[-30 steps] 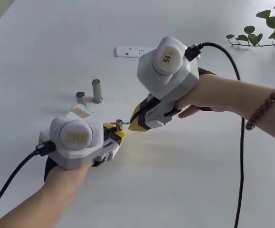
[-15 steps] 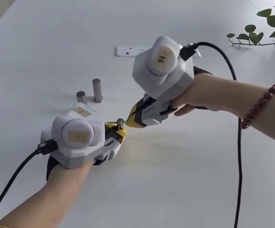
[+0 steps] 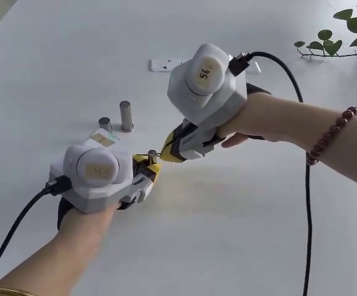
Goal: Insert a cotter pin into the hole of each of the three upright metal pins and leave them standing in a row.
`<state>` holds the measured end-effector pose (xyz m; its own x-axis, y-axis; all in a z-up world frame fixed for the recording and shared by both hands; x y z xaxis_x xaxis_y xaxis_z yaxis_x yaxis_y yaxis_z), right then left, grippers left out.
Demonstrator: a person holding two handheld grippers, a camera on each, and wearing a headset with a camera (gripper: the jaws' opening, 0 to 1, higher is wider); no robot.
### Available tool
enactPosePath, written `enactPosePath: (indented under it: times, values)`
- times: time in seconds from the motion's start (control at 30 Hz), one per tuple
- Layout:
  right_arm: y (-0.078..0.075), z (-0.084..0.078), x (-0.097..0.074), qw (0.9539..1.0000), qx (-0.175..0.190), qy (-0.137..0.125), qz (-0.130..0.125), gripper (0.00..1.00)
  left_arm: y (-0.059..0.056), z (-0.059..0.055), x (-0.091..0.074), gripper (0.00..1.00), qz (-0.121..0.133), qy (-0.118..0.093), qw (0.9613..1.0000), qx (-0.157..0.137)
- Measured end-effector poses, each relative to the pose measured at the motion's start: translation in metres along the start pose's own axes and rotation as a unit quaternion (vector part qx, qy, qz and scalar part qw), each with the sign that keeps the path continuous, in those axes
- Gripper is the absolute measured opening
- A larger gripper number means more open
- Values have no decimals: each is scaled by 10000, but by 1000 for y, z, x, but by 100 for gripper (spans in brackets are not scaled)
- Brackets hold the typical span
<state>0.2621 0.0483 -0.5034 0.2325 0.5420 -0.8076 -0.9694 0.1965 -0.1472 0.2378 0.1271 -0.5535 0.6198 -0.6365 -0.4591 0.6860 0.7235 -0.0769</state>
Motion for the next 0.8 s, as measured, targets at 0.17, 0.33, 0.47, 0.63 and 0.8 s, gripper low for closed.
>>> enactPosePath:
  times: [0.17,0.33,0.47,0.63,0.8]
  values:
    - [-1,2,3,10000,25,-9,-13,0,3,0,0,7,41,12,10000,2]
    - [-1,4,4,10000,68,-67,20,0,8,0,-2,7,86,19,10000,-18]
    - [-1,4,5,10000,70,-59,-8,0,10,0,-2,7,76,13,10000,-23]
    - [-1,2,5,9999,101,-57,-1,0,11,0,-1,7,74,4,10000,-54]
    - [-5,0,6,9999,152,-33,-51,0,11,0,-1,7,87,-7,9999,-126]
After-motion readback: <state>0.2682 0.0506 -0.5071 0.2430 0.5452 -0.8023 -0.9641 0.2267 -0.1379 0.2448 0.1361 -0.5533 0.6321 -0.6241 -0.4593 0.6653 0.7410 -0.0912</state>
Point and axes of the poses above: the centre of the closed fingertips' face, and the gripper's own axes: x roughly forward along the fingers, y roughly to its left, z roughly out of its top, the point moved 7 cm from there along -x, roughly backward along the fingers, and after that the axes turned 7 degrees about -z, right-handed, at the moved point
